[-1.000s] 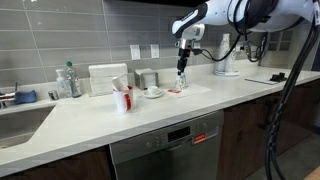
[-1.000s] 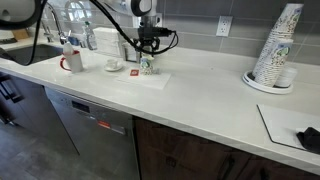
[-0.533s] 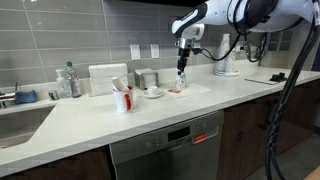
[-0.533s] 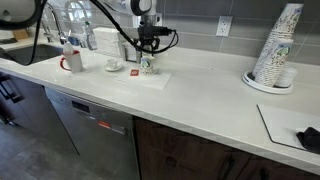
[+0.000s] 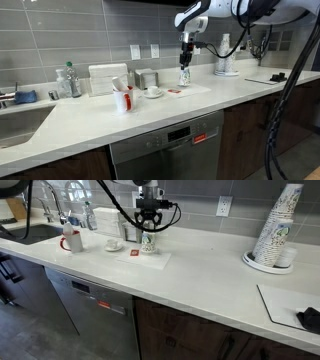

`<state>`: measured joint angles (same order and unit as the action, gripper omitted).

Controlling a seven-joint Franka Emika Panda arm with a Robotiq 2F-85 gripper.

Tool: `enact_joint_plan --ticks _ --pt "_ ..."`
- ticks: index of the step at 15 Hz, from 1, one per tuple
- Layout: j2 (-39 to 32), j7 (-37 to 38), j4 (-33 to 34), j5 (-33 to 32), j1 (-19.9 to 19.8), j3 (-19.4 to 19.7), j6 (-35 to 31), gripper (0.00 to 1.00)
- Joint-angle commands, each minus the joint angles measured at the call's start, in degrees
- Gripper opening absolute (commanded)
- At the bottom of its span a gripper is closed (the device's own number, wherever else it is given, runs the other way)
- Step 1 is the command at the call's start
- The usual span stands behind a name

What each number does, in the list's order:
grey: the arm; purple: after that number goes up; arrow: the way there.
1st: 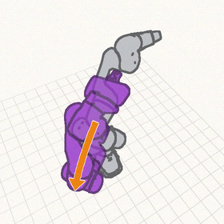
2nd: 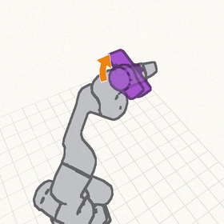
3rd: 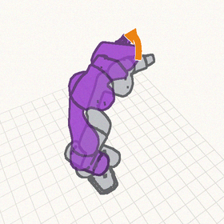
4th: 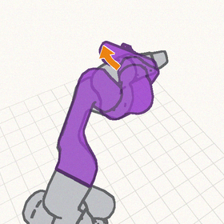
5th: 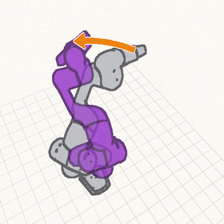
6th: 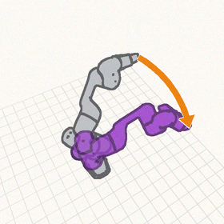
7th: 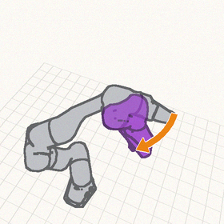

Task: Place the cup directly onto the counter

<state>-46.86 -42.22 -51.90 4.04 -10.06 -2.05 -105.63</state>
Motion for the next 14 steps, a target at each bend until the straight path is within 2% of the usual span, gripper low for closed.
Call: enact_joint_plan --ticks 1,4,8,11,14 --pt "5.7 5.2 -8.0 2.0 -2.0 0.8 -1.0 0.41" --pt "9.6 9.7 -15.5 3.2 -3.5 1.4 -4.8 0.41" --pt "14.5 15.6 -25.8 5.2 -5.1 2.4 -15.1 0.41" --pt "18.6 20.3 -33.2 3.5 -5.1 4.0 -20.6 0.41" --pt "23.5 24.0 -40.9 2.4 -4.6 5.7 -22.9 0.41"
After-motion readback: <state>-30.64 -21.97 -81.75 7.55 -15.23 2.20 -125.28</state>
